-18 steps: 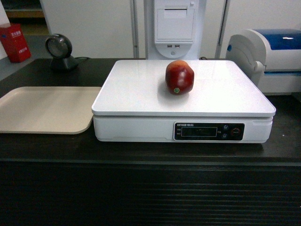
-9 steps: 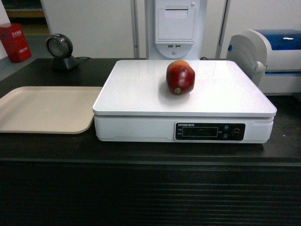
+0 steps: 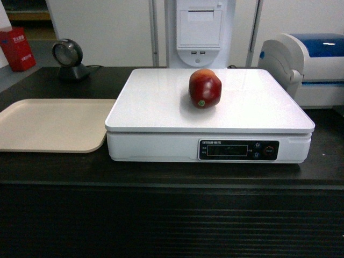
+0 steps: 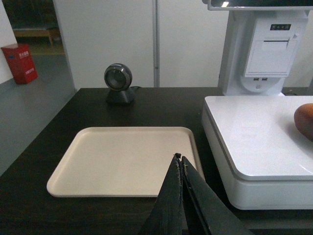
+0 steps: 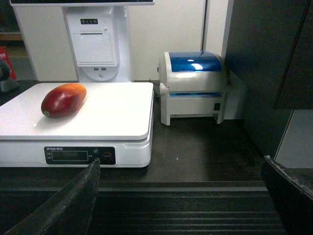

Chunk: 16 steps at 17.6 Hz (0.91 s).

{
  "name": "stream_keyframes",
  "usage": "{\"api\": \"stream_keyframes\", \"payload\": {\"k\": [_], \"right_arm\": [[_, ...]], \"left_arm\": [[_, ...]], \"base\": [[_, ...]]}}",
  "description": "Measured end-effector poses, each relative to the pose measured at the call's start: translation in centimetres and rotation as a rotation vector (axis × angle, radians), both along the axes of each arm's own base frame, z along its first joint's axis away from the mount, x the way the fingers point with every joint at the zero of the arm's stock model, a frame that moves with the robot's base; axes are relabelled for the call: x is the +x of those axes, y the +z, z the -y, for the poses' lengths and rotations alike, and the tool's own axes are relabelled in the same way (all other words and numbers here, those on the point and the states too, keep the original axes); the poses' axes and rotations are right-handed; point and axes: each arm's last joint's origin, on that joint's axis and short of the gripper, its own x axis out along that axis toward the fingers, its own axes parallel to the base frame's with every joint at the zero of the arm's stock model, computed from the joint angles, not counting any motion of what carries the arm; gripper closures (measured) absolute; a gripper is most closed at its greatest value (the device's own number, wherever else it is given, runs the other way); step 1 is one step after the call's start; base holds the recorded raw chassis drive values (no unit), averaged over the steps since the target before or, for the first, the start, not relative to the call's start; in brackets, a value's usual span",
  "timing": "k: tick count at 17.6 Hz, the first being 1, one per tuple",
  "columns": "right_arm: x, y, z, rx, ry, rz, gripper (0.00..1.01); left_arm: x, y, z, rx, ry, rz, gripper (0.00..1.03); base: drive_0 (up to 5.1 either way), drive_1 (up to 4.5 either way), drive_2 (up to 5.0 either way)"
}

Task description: Place dark red mango on scale at checkout

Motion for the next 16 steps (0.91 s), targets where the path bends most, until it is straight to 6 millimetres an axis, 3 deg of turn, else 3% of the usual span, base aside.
{"api": "stream_keyframes", "payload": {"k": [7, 13, 16], "right_arm": [[0.0, 0.0, 0.0, 0.000, 0.000, 0.000, 0.03], [0.0, 0.0, 0.0, 0.000, 0.000, 0.000, 0.03], [0.0, 0.0, 0.0, 0.000, 0.000, 0.000, 0.03]], "left_arm": [[-3.4, -1.9, 0.0, 0.000, 0.000, -0.009, 1.01], [-4.5, -2.9, 0.0, 0.000, 0.000, -0.013, 1.01], [-5.3, -2.5, 0.0, 0.000, 0.000, 0.014, 1.01]], "base": [[0.0, 0.00, 0.0], [0.0, 0.00, 0.0], [0.0, 0.00, 0.0]]}}
